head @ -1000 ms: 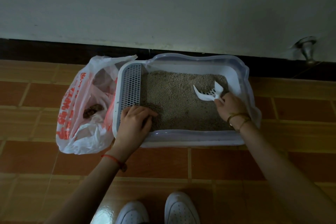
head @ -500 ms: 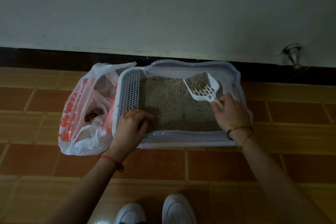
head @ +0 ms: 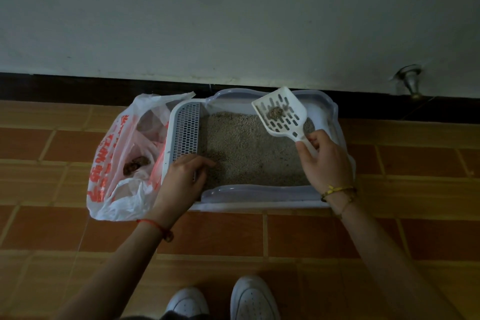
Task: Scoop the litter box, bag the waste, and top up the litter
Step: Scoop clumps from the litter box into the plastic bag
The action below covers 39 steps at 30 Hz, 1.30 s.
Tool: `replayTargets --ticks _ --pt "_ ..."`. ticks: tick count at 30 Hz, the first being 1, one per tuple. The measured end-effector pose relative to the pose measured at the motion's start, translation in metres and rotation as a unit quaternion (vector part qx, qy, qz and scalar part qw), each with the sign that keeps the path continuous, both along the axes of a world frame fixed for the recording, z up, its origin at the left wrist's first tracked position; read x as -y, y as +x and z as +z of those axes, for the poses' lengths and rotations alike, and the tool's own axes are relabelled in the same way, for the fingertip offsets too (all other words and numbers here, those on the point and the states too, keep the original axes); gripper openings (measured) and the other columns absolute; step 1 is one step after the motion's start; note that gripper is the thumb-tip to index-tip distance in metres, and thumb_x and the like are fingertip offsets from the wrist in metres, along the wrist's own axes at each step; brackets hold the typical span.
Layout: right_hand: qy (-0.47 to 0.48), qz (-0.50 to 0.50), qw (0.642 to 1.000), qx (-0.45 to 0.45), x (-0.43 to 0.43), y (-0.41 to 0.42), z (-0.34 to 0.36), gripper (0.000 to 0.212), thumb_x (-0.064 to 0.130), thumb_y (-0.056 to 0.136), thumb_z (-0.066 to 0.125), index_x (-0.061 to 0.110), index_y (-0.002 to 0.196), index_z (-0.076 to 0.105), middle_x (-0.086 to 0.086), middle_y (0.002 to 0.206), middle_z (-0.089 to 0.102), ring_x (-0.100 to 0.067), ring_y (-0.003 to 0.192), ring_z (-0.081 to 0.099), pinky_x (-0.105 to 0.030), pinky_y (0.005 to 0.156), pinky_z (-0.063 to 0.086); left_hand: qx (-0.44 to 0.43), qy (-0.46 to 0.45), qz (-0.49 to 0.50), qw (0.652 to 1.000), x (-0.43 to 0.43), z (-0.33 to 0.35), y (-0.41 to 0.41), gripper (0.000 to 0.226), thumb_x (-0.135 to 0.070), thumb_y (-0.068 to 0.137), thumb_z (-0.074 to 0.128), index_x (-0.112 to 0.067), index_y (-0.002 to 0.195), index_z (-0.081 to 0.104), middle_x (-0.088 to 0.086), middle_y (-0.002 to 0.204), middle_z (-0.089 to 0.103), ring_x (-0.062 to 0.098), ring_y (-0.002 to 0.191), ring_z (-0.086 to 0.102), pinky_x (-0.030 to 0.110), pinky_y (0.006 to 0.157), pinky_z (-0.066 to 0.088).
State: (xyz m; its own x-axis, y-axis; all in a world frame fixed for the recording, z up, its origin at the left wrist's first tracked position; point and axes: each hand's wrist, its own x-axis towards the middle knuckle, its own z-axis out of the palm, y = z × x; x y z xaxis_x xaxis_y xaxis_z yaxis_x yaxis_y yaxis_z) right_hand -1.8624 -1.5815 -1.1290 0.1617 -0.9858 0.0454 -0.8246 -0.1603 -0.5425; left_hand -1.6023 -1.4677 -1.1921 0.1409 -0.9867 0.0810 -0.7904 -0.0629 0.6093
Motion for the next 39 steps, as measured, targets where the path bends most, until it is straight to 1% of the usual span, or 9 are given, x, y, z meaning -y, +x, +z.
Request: replayTargets --ticks 4,11,17,21,24,29,33,36,39 --pt "0.006 0.000 1.000 -0.021 0.001 -0.003 0.002 0.020 0.035 0.092 0.055 0.015 0.097 0.057 0.012 0.077 0.050 -0.006 0.061 0.043 -0.017 0.047 0.022 0.003 -0.004 -0.004 1.000 -0.002 0.000 0.001 0.026 -0.002 0.085 0.056 -0.015 0.102 0.070 0.002 0.094 0.065 0.019 0.090 0.059 0.030 0.077 0.046" --pt "0.012 -0.001 1.000 0.004 0.002 0.002 0.001 0.018 0.034 0.092 0.057 0.017 0.091 0.055 0.010 0.074 0.051 0.003 0.056 0.041 -0.018 0.046 0.026 0.006 -0.009 0.003 1.000 -0.004 0.001 0.004 0.029 0.001 0.084 0.058 -0.016 0.102 0.071 0.002 0.097 0.068 0.020 0.092 0.062 0.032 0.077 0.050" --pt "0.005 0.027 1.000 0.015 0.004 0.018 0.002 0.017 0.035 0.091 0.056 0.018 0.091 0.055 0.008 0.074 0.056 -0.011 0.062 0.054 -0.029 0.052 0.045 0.011 -0.010 0.019 1.000 -0.008 0.001 0.011 0.031 0.003 0.083 0.062 -0.018 0.103 0.071 0.002 0.101 0.068 0.019 0.094 0.061 0.028 0.077 0.047" --pt "0.024 0.067 0.997 0.036 0.007 0.039 0.007 0.015 0.037 0.090 0.056 0.022 0.090 0.054 0.006 0.076 0.059 -0.013 0.065 0.057 -0.028 0.053 0.045 0.011 -0.023 0.034 0.999 -0.012 0.007 0.019 0.027 -0.001 0.085 0.059 -0.018 0.103 0.071 0.003 0.101 0.069 0.021 0.094 0.062 0.034 0.078 0.049" --pt "0.057 0.113 0.991 0.053 0.009 0.065 0.015 0.015 0.035 0.091 0.057 0.020 0.092 0.056 0.005 0.078 0.060 -0.013 0.064 0.058 -0.023 0.049 0.041 0.023 -0.039 0.082 0.996 -0.020 0.010 0.024 0.024 -0.002 0.085 0.062 -0.018 0.100 0.071 0.003 0.101 0.070 0.022 0.092 0.062 0.041 0.077 0.051" --pt "0.102 0.197 0.973 0.068 0.005 0.118 0.012 0.016 0.034 0.089 0.059 0.019 0.092 0.059 0.003 0.077 0.064 -0.019 0.063 0.062 -0.033 0.054 0.051 0.048 -0.031 0.221 0.974 -0.041 0.008 0.055 0.022 -0.009 0.086 0.058 -0.022 0.098 0.071 -0.001 0.105 0.069 0.024 0.102 0.059 0.047 0.086 0.047" --pt "0.101 0.266 0.958 0.037 -0.004 0.156 0.004 0.016 0.033 0.090 0.058 0.019 0.097 0.059 0.005 0.078 0.065 -0.013 0.062 0.060 -0.030 0.056 0.050 0.072 -0.009 0.298 0.952 -0.060 0.008 0.079 0.023 -0.016 0.084 0.052 -0.025 0.096 0.070 -0.003 0.105 0.068 0.027 0.101 0.055 0.045 0.083 0.045" --pt "0.072 0.313 0.947 -0.016 -0.008 0.180 -0.005 0.018 0.035 0.091 0.056 0.021 0.103 0.057 0.007 0.085 0.064 -0.008 0.066 0.059 -0.026 0.054 0.050 0.065 0.045 0.329 0.941 -0.074 0.007 0.084 0.024 -0.011 0.086 0.059 -0.020 0.106 0.069 0.001 0.116 0.066 0.030 0.108 0.050 0.045 0.084 0.044" --pt "0.053 0.339 0.937 -0.063 -0.010 0.199 -0.015 0.019 0.033 0.092 0.053 0.021 0.107 0.053 0.004 0.094 0.062 -0.010 0.069 0.055 -0.020 0.050 0.037 0.050 0.096 0.333 0.937 -0.086 0.002 0.086 0.033 -0.016 0.090 0.057 -0.021 0.122 0.064 0.002 0.126 0.062 0.030 0.117 0.046 0.047 0.089 0.043"
